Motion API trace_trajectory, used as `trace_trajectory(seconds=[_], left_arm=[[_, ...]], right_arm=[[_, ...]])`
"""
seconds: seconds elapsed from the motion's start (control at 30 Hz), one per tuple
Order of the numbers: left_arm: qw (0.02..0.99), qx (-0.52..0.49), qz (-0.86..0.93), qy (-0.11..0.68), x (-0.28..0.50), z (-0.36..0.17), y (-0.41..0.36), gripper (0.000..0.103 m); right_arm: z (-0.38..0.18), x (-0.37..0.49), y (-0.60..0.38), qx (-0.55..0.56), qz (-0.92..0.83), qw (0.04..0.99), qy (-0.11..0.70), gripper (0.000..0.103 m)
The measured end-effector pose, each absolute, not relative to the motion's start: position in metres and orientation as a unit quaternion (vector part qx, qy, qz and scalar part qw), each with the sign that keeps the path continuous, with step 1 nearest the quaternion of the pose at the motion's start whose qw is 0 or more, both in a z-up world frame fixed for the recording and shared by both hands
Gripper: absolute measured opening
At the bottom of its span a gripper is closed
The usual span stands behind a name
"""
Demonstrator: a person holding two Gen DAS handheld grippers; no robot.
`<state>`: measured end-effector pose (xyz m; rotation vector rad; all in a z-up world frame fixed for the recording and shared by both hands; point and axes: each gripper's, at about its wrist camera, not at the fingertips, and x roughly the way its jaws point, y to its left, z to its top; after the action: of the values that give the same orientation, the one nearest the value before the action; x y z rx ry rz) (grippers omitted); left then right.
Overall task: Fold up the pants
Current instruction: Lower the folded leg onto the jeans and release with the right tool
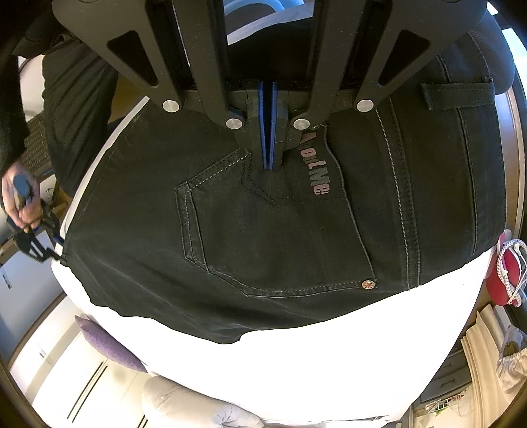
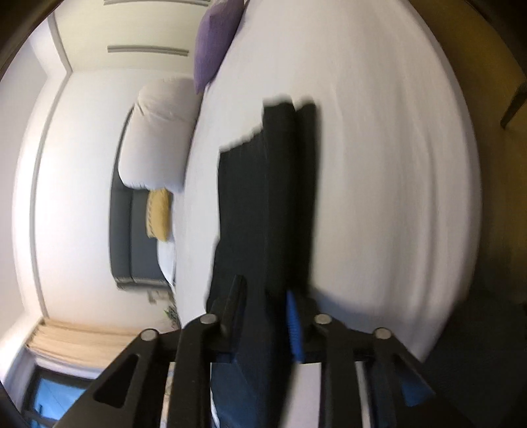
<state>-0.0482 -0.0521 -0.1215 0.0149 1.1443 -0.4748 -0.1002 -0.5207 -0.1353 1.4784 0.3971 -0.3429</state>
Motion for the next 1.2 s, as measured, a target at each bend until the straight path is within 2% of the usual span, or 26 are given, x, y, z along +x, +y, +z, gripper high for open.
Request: trace_trajectory(seconds=[0.07, 0.1, 0.37, 0.47, 0.5, 0.53, 0.57, 0.7, 0.83, 0.87, 0.93, 1.0, 1.13, 1.17, 1.2], left_arm=[[0.815, 0.006, -0.221, 0.536, -0.048, -0.122, -0.052, 0.002], [0.815, 0.007, -0.221, 0.536, -0.049, -0.122, -0.052, 0.002], [0.814, 0.008, -0.221, 0.537, -0.049, -0.122, -0.053, 0.002], [0.814, 0.004, -0.221, 0.537, -0.048, -0.122, -0.053, 0.002], [0.814, 0.003, -0.221, 0.537, -0.048, -0.123, -0.052, 0.002], [0.815, 0.000, -0.221, 0.536, -0.048, -0.123, -0.052, 0.002], [0.815, -0.001, -0.220, 0.536, -0.048, -0.123, -0.051, 0.002], [0.817, -0.001, -0.218, 0.535, -0.048, -0.124, -0.052, 0.002], [0.818, 0.002, -0.215, 0.533, -0.049, -0.123, -0.052, 0.002], [0.819, 0.000, -0.214, 0.533, -0.049, -0.123, -0.052, 0.002], [0.820, -0.004, -0.214, 0.531, -0.050, -0.123, -0.051, 0.002], [0.820, -0.007, -0.214, 0.530, -0.050, -0.123, -0.049, 0.002], [0.822, -0.009, -0.213, 0.529, -0.052, -0.123, -0.046, 0.002], [0.822, -0.008, -0.213, 0.529, -0.053, -0.123, -0.046, 0.002], [0.821, -0.007, -0.214, 0.529, -0.053, -0.123, -0.046, 0.002]], right_arm=[[-0.142, -0.092, -0.536, 0.677, -0.155, 0.697, 0.178, 0.020], [-0.144, -0.091, -0.541, 0.675, -0.163, 0.696, 0.183, 0.004], [-0.154, -0.104, -0.547, 0.683, -0.181, 0.691, 0.150, 0.001], [-0.142, -0.127, -0.551, 0.675, -0.229, 0.689, 0.132, 0.010], [-0.129, -0.133, -0.551, 0.658, -0.261, 0.694, 0.131, 0.022], [-0.114, -0.133, -0.547, 0.637, -0.277, 0.707, 0.134, 0.029], [-0.099, -0.126, -0.543, 0.616, -0.267, 0.727, 0.141, 0.029], [-0.048, -0.044, -0.475, 0.548, -0.088, 0.796, 0.240, 0.029], [-0.044, 0.043, -0.352, 0.511, 0.091, 0.783, 0.343, 0.028], [-0.049, 0.063, -0.320, 0.502, 0.127, 0.772, 0.369, 0.026], [-0.073, 0.101, -0.254, 0.494, 0.186, 0.736, 0.424, 0.015], [-0.098, 0.129, -0.214, 0.485, 0.202, 0.711, 0.468, 0.014], [-0.147, 0.158, -0.192, 0.482, 0.167, 0.685, 0.521, 0.009], [-0.159, 0.158, -0.201, 0.494, 0.155, 0.682, 0.516, 0.001], [-0.165, 0.158, -0.216, 0.514, 0.150, 0.684, 0.496, 0.000]])
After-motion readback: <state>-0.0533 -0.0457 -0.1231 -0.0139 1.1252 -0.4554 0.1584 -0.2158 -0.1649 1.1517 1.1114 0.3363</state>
